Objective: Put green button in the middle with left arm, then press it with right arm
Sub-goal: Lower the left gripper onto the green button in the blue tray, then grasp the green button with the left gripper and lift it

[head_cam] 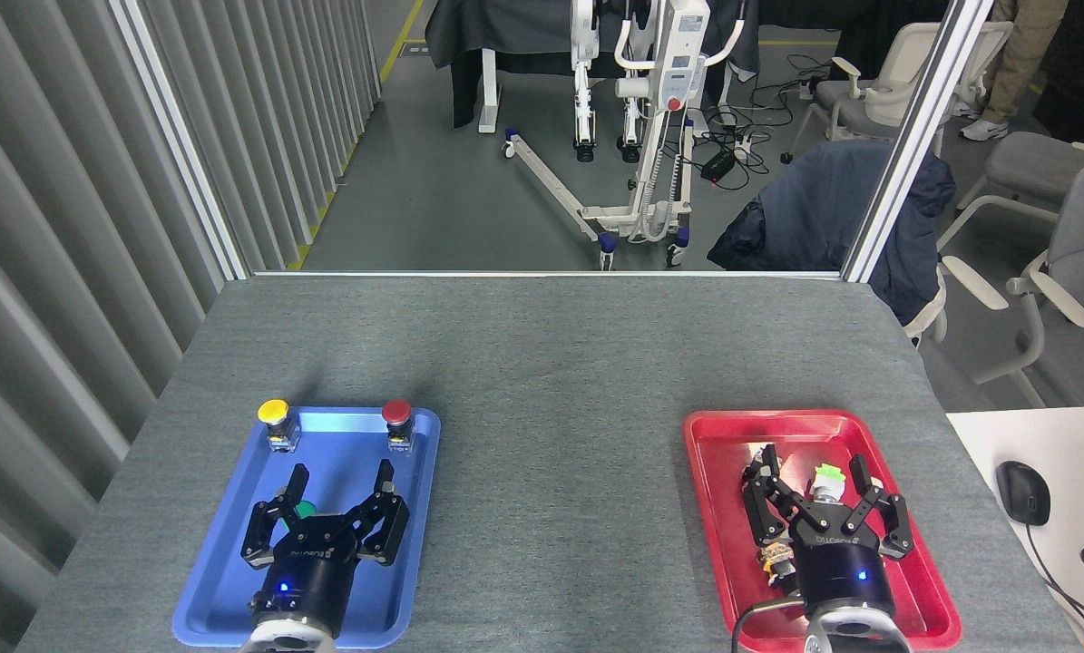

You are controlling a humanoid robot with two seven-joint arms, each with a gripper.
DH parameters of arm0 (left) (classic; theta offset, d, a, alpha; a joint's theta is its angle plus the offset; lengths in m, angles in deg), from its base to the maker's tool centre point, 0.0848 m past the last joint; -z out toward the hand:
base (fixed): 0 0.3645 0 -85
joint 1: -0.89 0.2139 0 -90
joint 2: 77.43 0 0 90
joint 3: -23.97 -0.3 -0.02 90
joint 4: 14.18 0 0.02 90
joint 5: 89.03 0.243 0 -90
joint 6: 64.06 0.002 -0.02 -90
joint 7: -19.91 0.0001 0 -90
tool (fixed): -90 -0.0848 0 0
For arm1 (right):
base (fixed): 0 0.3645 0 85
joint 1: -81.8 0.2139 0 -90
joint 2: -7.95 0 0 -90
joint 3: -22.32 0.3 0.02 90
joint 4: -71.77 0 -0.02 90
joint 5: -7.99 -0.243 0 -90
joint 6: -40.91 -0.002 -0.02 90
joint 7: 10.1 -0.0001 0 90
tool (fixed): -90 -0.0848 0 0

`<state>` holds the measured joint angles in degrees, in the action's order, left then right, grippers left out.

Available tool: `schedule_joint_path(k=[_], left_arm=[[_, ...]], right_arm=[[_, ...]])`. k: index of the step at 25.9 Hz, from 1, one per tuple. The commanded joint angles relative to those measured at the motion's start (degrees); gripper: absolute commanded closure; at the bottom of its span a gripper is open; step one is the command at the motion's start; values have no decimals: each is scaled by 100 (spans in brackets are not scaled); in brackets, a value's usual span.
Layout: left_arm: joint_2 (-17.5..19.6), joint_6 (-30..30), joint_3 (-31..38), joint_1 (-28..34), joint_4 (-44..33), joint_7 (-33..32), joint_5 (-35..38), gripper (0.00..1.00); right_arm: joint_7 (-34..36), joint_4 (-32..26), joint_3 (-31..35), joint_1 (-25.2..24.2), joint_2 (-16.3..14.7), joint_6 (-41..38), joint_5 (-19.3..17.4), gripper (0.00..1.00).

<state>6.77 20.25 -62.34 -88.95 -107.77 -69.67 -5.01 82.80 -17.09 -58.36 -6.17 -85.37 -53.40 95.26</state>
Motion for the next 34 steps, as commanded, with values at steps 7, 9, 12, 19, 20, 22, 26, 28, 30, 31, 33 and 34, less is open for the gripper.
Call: schedule_joint_path(k=[7, 9, 12, 19, 20, 22, 26, 28, 30, 31, 33, 34], left_arm=[[-9, -28, 0, 36, -116, -24, -9, 1], [34, -28, 0, 53, -160, -68, -9, 1], [105, -45, -18, 229, -292, -24, 17, 1], [439, -10, -18, 1073, -116, -15, 158, 2], [465, 51, 0, 1003, 183, -15, 264, 2], [456, 69, 26, 871, 464, -24, 299, 2], [465, 253, 44, 537, 921, -77, 325, 2], [474, 262, 44, 502, 982, -77, 325, 2], [474, 289, 44, 212, 1387, -85, 316, 2], [474, 289, 44, 212, 1387, -85, 316, 2], [483, 297, 44, -61, 1773, -94, 316, 2], [483, 297, 44, -61, 1773, -94, 316, 2]], right_arm=[[0, 0, 0, 0, -11, 1, 0, 0], [0, 0, 0, 0, -11, 1, 0, 0], [0, 0, 0, 0, -20, 1, 0, 0], [0, 0, 0, 0, -20, 1, 0, 0], [0, 0, 0, 0, -20, 1, 0, 0], [0, 0, 0, 0, -20, 1, 0, 0], [0, 0, 0, -9, -20, 1, 0, 0], [0, 0, -9, 0, -20, 1, 0, 0], [0, -26, -9, -9, -3, 1, 0, 0], [0, -26, -9, -9, -3, 1, 0, 0], [0, -26, -9, -9, 6, 1, 0, 0], [0, -26, -9, -9, 6, 1, 0, 0]])
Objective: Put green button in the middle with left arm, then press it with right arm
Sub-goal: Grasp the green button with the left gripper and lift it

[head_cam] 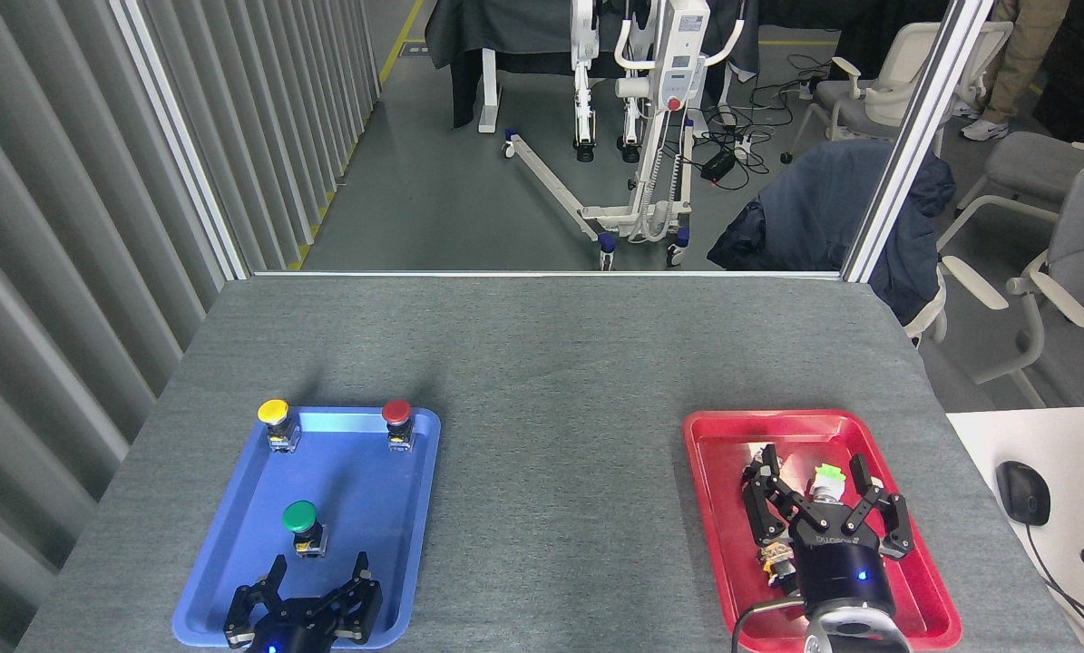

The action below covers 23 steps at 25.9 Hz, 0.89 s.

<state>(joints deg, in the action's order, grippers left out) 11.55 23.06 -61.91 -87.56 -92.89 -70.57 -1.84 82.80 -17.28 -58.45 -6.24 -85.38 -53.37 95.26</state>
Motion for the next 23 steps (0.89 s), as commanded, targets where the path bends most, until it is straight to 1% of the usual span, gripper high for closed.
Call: schedule_joint_path(k=[1, 2, 4, 5, 9, 12, 15, 16, 18, 22, 23], left_arm=[[5, 33, 10, -331, 452, -5, -9, 2], [40, 42, 18, -454, 637, -14, -18, 2], [93, 42, 45, -551, 769, -14, -18, 2], [93, 42, 45, -551, 769, -14, -18, 2], [111, 77, 45, -797, 1191, -5, -18, 2], [137, 183, 45, -876, 1314, -5, -9, 2], [260, 341, 45, -981, 1393, -5, 0, 2], [286, 350, 36, -999, 1393, -5, 0, 4], [339, 350, 36, -999, 1384, -5, 9, 18], [357, 341, 36, -990, 1375, -22, 9, 40], [357, 323, 27, -981, 1358, -22, 0, 47]], right_arm=[[-8, -7, 0, -2, 7, -2, 0, 0], [1, -16, 0, 7, 7, -2, 0, 0], [-8, -16, 0, 7, 7, -2, 0, 0], [-8, -16, 0, 7, 7, -2, 0, 0], [-8, -16, 9, 16, -2, -2, 0, 0], [-8, -16, 9, 16, -2, -2, 0, 0], [-8, -16, 0, 33, -2, -2, 0, 0], [-8, -7, 9, 33, -2, -2, 0, 0], [-8, -16, 0, 33, -2, -2, 0, 0], [-8, -16, 0, 69, -2, -2, 0, 0], [-8, -16, 9, 86, 7, -2, 0, 0]])
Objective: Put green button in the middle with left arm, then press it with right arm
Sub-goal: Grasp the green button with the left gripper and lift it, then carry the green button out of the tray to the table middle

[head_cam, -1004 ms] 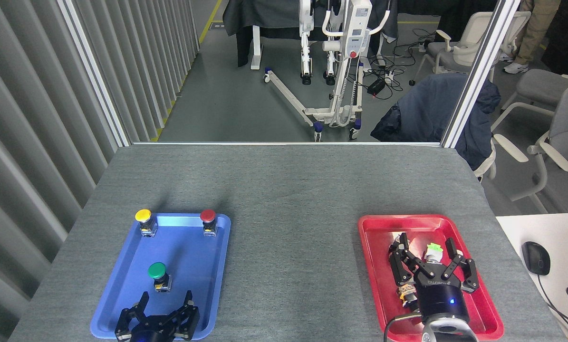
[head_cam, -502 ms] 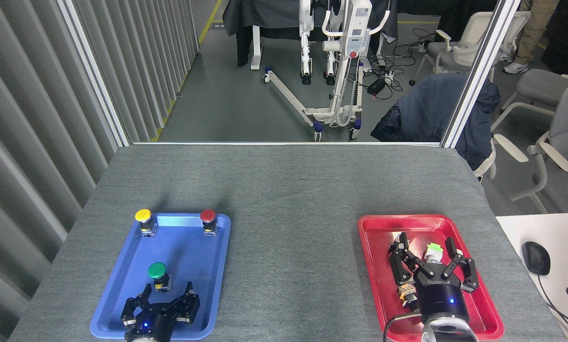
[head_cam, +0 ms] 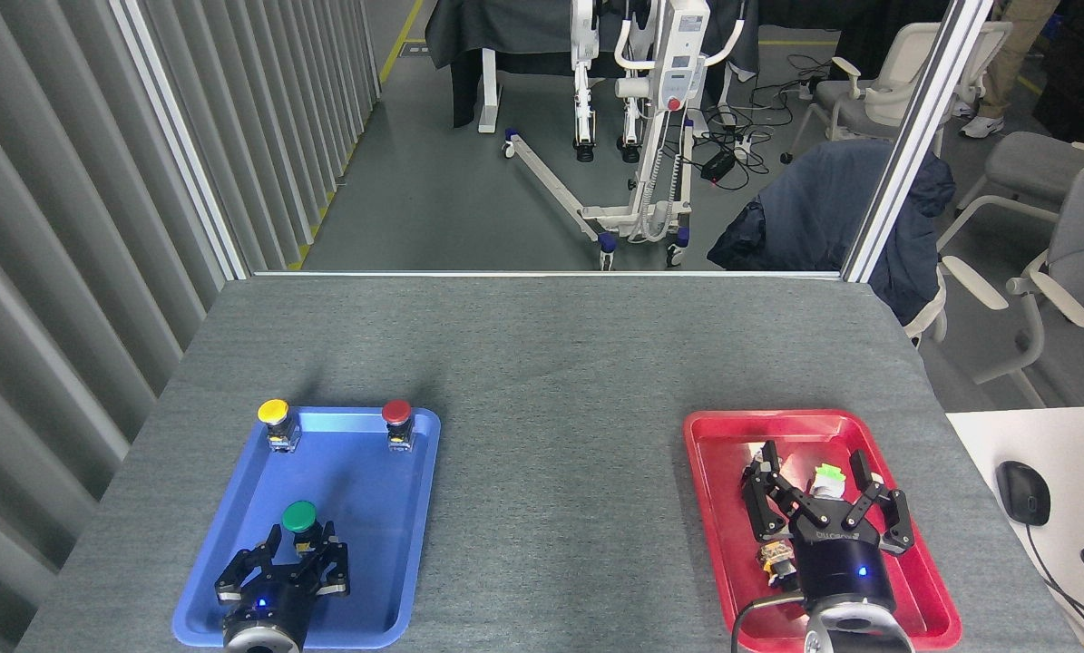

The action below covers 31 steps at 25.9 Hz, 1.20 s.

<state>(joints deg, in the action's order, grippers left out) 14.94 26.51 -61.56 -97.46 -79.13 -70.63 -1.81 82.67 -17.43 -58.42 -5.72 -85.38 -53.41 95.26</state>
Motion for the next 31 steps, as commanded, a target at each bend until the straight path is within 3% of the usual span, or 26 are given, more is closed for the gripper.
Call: schedule_joint_path(k=[1, 8, 13, 18, 21, 25, 28, 31], left_arm=[[17, -57, -8, 35, -54, -16, -3, 57], [9, -452, -17, 79, -220, -7, -12, 99], [-79, -707, -122, -9, -809, -7, -21, 99], [-220, -997, -1572, -624, -757, -7, -21, 99], [-536, -1024, -2469, -1107, -203, -7, -3, 99], [-1029, -1032, -3207, -1776, 1212, 11, 6, 98], [-1046, -1032, -3462, -2022, 1977, 64, -29, 98], [-1046, -1032, -3620, -2030, 2038, 72, -73, 98]], right_arm=[[4, -1, -3, 33, 7, 2, 0, 0], [4, -1, -3, 51, 7, 2, 0, 0], [-4, -1, 6, 60, 7, 2, 0, 0], [-22, -1, -3, 60, -19, 2, 0, 0], [-22, -1, -3, 60, -19, 2, 0, 0], [-31, -1, 6, 60, -28, 2, 0, 0], [-48, -1, 6, 68, -72, 2, 0, 0], [-40, -1, 6, 60, -72, 2, 0, 0]])
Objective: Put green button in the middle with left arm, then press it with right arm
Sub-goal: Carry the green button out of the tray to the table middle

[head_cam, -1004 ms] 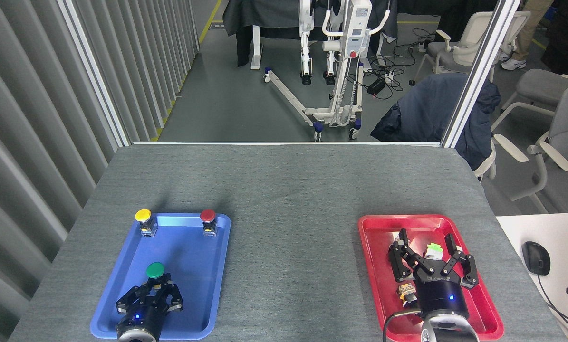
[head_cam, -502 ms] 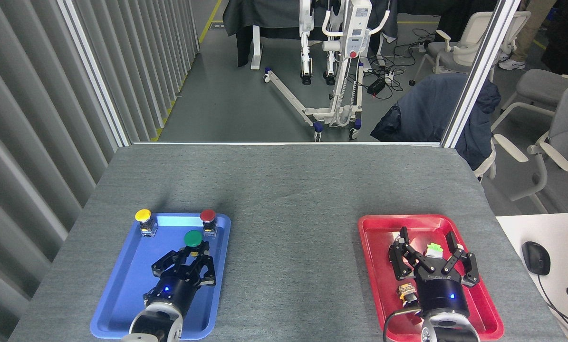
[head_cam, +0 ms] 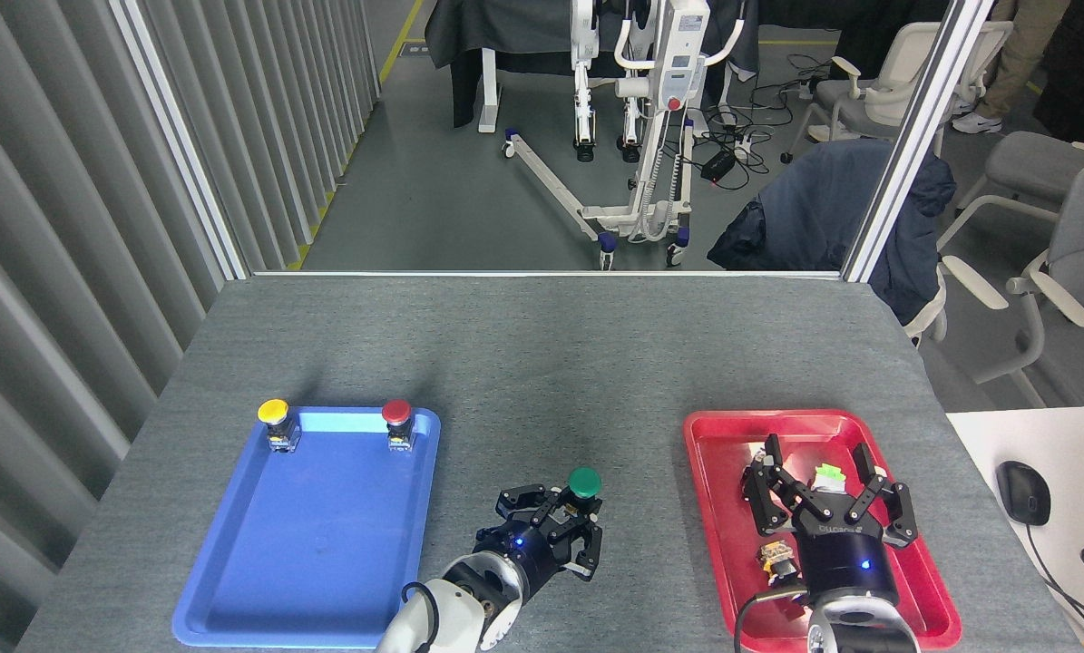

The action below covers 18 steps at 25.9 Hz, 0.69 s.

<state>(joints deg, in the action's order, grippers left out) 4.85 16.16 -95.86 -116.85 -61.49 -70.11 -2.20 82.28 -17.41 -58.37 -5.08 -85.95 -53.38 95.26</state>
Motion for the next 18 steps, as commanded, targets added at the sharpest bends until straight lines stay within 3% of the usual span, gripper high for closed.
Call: schedule_joint_path(k=[1, 3, 6, 8, 11, 13, 18], left_arm=[[-37, 2, -190, -92, 283, 20, -34, 98], [-37, 2, -199, -92, 283, 20, -43, 94], [-37, 11, -243, -92, 292, -24, -43, 79], [-37, 38, -296, -92, 292, -51, -43, 59], [-37, 90, -428, -92, 301, -24, -17, 19], [-37, 82, -445, -92, 292, -24, -17, 10], [-28, 3, -436, -39, 239, -7, -17, 3]], right_arm=[[-9, -2, 1, 5, -6, -1, 0, 0], [0, -2, 1, 5, -6, -1, 0, 0], [0, -2, 1, 5, 3, -1, 0, 0], [0, -2, 9, 5, 12, -1, -9, 0], [0, -2, 9, 5, 12, -1, -9, 0], [0, 6, 18, 5, 3, 8, -9, 0], [53, 6, 18, -4, -6, -1, -9, 0]])
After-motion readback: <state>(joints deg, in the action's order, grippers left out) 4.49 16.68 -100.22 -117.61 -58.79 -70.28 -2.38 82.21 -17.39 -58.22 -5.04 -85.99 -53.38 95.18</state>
